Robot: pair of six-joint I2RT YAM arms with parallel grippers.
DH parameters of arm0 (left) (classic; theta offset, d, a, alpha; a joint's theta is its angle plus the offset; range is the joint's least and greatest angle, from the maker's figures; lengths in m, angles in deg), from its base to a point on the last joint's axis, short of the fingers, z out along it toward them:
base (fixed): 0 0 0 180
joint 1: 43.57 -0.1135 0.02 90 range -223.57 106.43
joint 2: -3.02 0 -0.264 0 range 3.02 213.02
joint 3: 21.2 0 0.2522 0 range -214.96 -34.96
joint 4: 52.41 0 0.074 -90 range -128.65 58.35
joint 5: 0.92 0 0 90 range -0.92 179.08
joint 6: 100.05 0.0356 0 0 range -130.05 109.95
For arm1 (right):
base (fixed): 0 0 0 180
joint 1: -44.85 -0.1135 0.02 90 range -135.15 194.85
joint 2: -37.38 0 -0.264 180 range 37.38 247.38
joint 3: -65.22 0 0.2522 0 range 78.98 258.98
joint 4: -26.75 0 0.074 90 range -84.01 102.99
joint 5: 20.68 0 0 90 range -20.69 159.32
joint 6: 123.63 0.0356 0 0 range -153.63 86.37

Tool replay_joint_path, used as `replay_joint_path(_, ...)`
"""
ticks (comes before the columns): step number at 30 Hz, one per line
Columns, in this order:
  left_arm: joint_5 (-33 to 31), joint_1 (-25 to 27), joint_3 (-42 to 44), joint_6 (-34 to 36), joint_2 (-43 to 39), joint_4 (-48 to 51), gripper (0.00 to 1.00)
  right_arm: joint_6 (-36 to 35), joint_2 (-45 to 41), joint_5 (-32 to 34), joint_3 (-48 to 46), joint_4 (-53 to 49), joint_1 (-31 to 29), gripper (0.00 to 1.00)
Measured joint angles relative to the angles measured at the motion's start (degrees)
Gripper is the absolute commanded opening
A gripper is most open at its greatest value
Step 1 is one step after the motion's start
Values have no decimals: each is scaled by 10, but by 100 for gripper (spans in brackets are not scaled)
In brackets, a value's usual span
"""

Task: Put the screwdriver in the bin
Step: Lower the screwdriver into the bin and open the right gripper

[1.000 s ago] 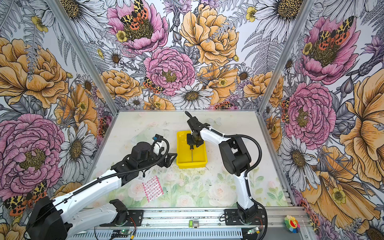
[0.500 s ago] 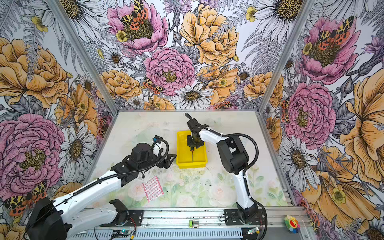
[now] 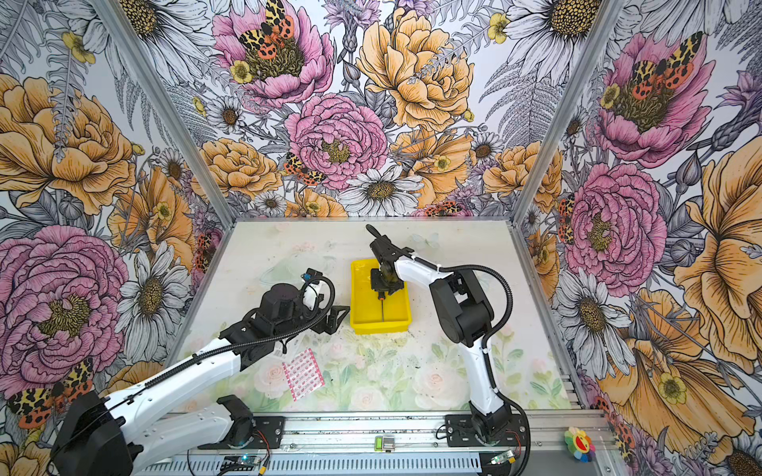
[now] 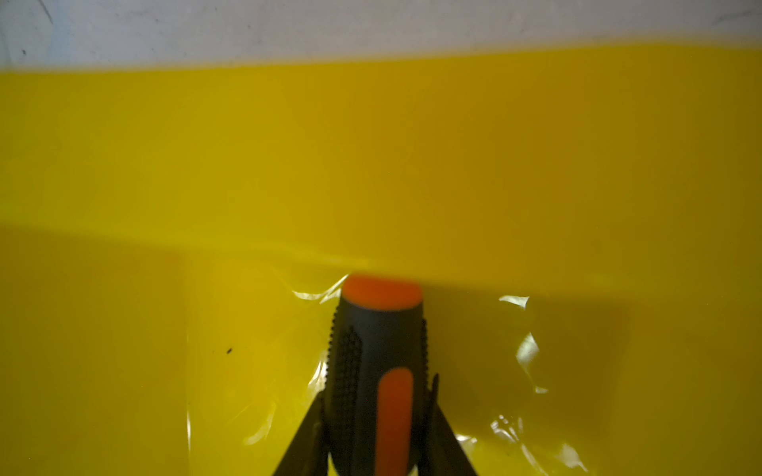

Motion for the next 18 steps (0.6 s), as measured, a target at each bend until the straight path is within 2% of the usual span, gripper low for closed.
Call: replay_joint_path(18,0,0,5,0,-14,-1,99,4,-4,24,-5,2,-6,35)
